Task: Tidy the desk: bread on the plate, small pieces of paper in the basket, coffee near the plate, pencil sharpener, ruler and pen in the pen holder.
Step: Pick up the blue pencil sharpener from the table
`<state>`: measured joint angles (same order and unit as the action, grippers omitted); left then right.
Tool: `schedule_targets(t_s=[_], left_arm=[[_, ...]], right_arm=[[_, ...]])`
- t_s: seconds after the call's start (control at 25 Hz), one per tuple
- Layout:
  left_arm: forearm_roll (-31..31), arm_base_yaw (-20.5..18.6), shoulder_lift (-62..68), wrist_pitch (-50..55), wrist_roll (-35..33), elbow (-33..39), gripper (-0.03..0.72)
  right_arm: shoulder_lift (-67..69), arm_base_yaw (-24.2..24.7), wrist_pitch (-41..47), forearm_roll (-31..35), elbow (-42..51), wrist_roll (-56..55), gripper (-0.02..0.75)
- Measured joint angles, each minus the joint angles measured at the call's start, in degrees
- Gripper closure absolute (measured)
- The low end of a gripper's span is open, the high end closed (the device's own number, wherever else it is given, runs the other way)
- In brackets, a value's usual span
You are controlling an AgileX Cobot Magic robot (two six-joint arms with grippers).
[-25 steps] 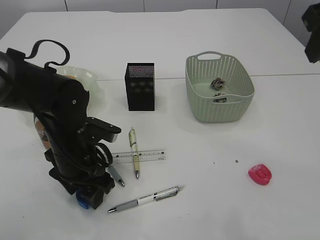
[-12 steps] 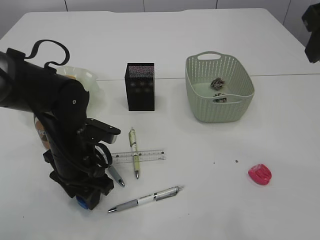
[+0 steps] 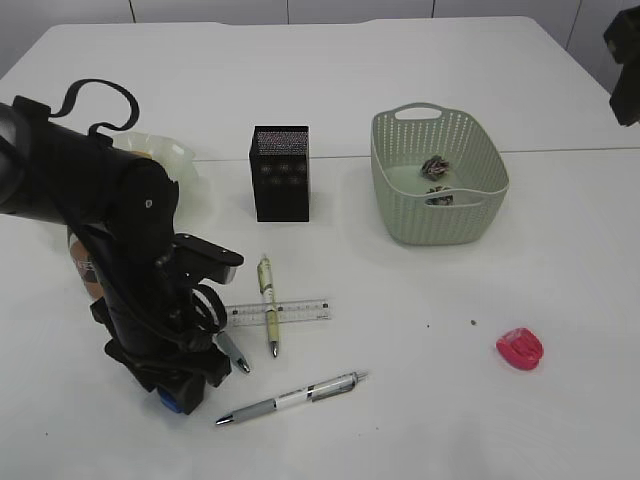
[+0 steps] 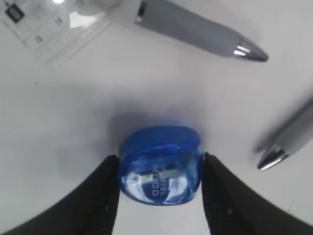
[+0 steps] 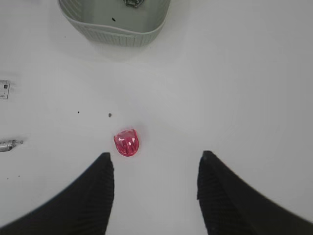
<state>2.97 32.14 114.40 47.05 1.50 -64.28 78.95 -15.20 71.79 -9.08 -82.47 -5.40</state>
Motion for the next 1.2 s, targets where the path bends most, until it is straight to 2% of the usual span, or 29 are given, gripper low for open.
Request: schedule_targets(t_s=[0.28,1.2], left_arm=[[0.34,0.0,0.0,-0.56,0.0,0.0,0.216],[0.34,0.0,1.17,-2.39,0.0,-0.27,0.21]], right_arm=[[0.0,0.0,0.0,0.0,0.0,0.0,0.332],[0.0,0.0,0.0,0.0,0.0,0.08,0.332]])
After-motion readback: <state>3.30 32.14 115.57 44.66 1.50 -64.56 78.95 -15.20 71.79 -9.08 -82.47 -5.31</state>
